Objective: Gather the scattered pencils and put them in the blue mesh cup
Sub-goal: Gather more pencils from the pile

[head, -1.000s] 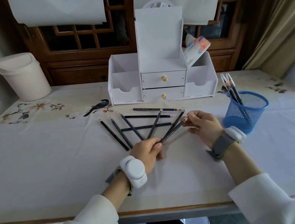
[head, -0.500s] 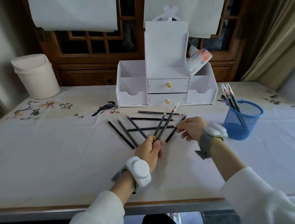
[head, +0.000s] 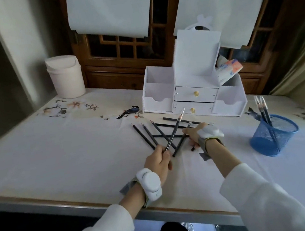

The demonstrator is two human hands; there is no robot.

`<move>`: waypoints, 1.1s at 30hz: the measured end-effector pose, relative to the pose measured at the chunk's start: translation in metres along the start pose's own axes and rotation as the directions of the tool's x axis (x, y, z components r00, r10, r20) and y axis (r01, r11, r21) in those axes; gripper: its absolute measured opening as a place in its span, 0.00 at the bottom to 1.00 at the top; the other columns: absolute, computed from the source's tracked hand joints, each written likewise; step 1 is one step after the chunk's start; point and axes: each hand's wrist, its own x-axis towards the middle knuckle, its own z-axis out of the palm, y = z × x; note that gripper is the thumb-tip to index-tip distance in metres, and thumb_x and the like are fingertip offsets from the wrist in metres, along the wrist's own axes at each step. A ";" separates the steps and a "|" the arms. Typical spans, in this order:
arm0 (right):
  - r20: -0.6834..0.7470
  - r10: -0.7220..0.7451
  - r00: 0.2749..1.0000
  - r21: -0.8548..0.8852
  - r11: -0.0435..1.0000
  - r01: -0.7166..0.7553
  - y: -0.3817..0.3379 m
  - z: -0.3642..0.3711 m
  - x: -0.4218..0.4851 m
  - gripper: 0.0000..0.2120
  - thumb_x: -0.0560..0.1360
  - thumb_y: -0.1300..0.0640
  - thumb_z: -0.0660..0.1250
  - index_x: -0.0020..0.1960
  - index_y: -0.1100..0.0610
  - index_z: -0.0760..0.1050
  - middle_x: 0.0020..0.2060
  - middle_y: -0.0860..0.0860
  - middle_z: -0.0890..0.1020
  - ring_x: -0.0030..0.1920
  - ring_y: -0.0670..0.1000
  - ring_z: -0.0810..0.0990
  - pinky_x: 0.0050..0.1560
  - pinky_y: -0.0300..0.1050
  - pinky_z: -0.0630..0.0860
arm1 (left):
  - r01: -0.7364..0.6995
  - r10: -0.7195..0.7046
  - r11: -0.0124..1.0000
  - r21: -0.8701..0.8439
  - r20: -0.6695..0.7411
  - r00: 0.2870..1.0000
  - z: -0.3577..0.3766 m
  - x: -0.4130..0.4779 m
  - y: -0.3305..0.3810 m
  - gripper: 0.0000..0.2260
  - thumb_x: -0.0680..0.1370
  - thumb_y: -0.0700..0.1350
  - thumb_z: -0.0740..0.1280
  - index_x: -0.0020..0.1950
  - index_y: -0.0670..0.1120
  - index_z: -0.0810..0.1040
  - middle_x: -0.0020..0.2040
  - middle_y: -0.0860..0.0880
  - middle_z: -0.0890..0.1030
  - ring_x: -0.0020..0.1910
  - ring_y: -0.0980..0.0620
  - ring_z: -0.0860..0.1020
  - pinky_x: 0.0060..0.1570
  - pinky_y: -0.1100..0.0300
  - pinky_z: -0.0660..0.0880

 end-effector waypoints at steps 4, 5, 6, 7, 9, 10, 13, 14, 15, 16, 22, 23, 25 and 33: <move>0.053 0.055 0.997 0.045 0.997 -0.057 -0.002 0.007 0.006 0.15 0.67 0.47 0.69 0.36 0.60 0.78 0.24 0.52 0.81 0.21 0.53 0.74 0.24 0.40 0.72 | -0.008 0.009 1.000 0.016 -0.025 1.000 -0.001 -0.002 0.001 0.12 0.80 0.41 0.56 0.37 0.49 0.65 0.33 0.44 0.77 0.33 0.49 0.72 0.40 0.51 0.74; 0.049 0.052 0.997 0.027 0.998 -0.053 -0.004 0.007 0.006 0.14 0.67 0.49 0.68 0.37 0.61 0.78 0.24 0.52 0.82 0.22 0.54 0.75 0.24 0.40 0.73 | -0.006 0.007 1.000 0.012 -0.026 1.000 -0.002 -0.002 0.000 0.12 0.80 0.41 0.56 0.37 0.49 0.65 0.33 0.45 0.77 0.33 0.49 0.72 0.40 0.52 0.73; 0.035 0.046 0.998 0.011 0.999 -0.047 -0.006 0.007 0.006 0.13 0.67 0.50 0.67 0.37 0.61 0.78 0.23 0.52 0.82 0.22 0.54 0.76 0.24 0.42 0.74 | -0.006 0.006 1.000 0.009 -0.023 1.000 -0.002 -0.002 0.001 0.11 0.80 0.41 0.55 0.37 0.48 0.65 0.33 0.45 0.77 0.33 0.48 0.72 0.39 0.53 0.72; 0.018 0.038 0.999 -0.007 0.999 -0.038 -0.008 0.007 0.005 0.13 0.66 0.51 0.66 0.36 0.61 0.79 0.21 0.51 0.81 0.23 0.54 0.77 0.25 0.43 0.75 | -0.006 0.006 1.000 0.003 -0.018 1.000 -0.003 -0.001 0.000 0.10 0.81 0.41 0.55 0.39 0.47 0.66 0.33 0.45 0.77 0.33 0.48 0.71 0.38 0.55 0.71; -0.003 0.017 1.000 -0.034 0.999 -0.017 -0.010 0.005 0.004 0.12 0.66 0.51 0.65 0.35 0.61 0.78 0.18 0.50 0.79 0.23 0.54 0.77 0.25 0.46 0.77 | 0.001 -0.001 1.000 -0.020 -0.004 1.000 -0.004 -0.001 0.001 0.08 0.81 0.41 0.55 0.42 0.44 0.66 0.33 0.44 0.77 0.32 0.48 0.70 0.37 0.56 0.69; -0.005 0.011 1.000 -0.044 0.999 -0.011 -0.011 0.005 0.003 0.12 0.66 0.51 0.65 0.34 0.61 0.78 0.17 0.50 0.79 0.23 0.55 0.77 0.25 0.46 0.77 | 0.008 -0.008 0.999 -0.034 0.002 1.000 -0.004 -0.001 0.001 0.08 0.81 0.41 0.55 0.42 0.43 0.66 0.33 0.45 0.76 0.31 0.48 0.70 0.36 0.56 0.68; 0.031 0.004 1.000 -0.055 0.998 -0.002 -0.012 0.006 0.003 0.12 0.67 0.52 0.67 0.35 0.62 0.76 0.16 0.51 0.78 0.21 0.55 0.75 0.24 0.44 0.77 | 0.031 -0.031 0.998 -0.045 -0.006 0.999 -0.009 0.002 -0.001 0.07 0.81 0.41 0.55 0.43 0.43 0.67 0.33 0.46 0.76 0.30 0.49 0.69 0.36 0.57 0.67; 0.038 0.001 0.999 -0.055 0.998 0.001 -0.013 0.006 0.004 0.11 0.68 0.53 0.67 0.35 0.62 0.76 0.17 0.51 0.78 0.21 0.54 0.75 0.25 0.43 0.77 | 0.039 -0.040 0.998 -0.043 -0.021 0.999 -0.013 0.004 -0.003 0.07 0.81 0.42 0.55 0.43 0.43 0.67 0.32 0.46 0.76 0.30 0.50 0.69 0.36 0.57 0.67; 0.036 0.000 0.999 -0.059 0.998 0.002 -0.013 0.006 0.003 0.11 0.68 0.53 0.67 0.34 0.61 0.75 0.17 0.51 0.78 0.21 0.54 0.74 0.26 0.42 0.76 | 0.051 -0.053 0.998 -0.046 -0.037 0.998 -0.018 0.005 -0.006 0.07 0.81 0.42 0.55 0.43 0.43 0.67 0.32 0.46 0.76 0.29 0.51 0.69 0.36 0.57 0.66; 0.030 0.000 1.000 -0.067 0.998 0.002 -0.013 0.005 0.003 0.11 0.68 0.53 0.66 0.33 0.61 0.75 0.18 0.51 0.78 0.22 0.54 0.75 0.27 0.40 0.75 | 0.062 -0.065 0.996 -0.060 -0.047 0.997 -0.023 0.007 -0.008 0.08 0.81 0.42 0.55 0.43 0.44 0.68 0.32 0.46 0.76 0.29 0.51 0.69 0.36 0.57 0.66; -0.087 -0.040 0.995 -0.123 0.992 0.029 -0.025 0.003 -0.001 0.19 0.67 0.43 0.58 0.39 0.58 0.76 0.35 0.55 0.83 0.38 0.58 0.80 0.52 0.55 0.78 | 0.089 -0.098 0.990 -0.109 -0.080 0.992 -0.030 0.010 -0.017 0.11 0.81 0.42 0.55 0.39 0.50 0.66 0.30 0.48 0.75 0.28 0.51 0.68 0.32 0.59 0.65; -0.092 -0.040 0.995 -0.105 0.994 0.030 -0.028 0.004 -0.002 0.19 0.66 0.43 0.57 0.38 0.58 0.76 0.33 0.55 0.83 0.36 0.58 0.80 0.50 0.55 0.78 | 0.085 -0.093 0.992 -0.095 -0.079 0.993 -0.029 0.010 -0.018 0.11 0.81 0.42 0.55 0.38 0.50 0.66 0.30 0.48 0.75 0.28 0.52 0.69 0.33 0.58 0.66; -0.056 -0.036 0.998 -0.045 0.998 0.034 -0.034 0.007 -0.001 0.16 0.68 0.47 0.54 0.40 0.58 0.73 0.32 0.54 0.83 0.35 0.57 0.79 0.45 0.50 0.77 | 0.085 -0.093 0.992 -0.096 -0.077 0.993 -0.028 0.010 -0.018 0.11 0.81 0.42 0.55 0.39 0.50 0.66 0.31 0.48 0.76 0.28 0.51 0.69 0.34 0.57 0.66; 0.110 -0.146 0.983 -0.378 0.909 0.177 -0.059 0.035 -0.005 0.05 0.74 0.54 0.57 0.42 0.55 0.67 0.37 0.52 0.69 0.38 0.53 0.66 0.41 0.44 0.63 | 0.089 -0.103 0.989 -0.120 -0.109 0.989 -0.029 0.010 -0.018 0.12 0.82 0.42 0.53 0.38 0.51 0.65 0.30 0.49 0.75 0.26 0.52 0.67 0.29 0.61 0.64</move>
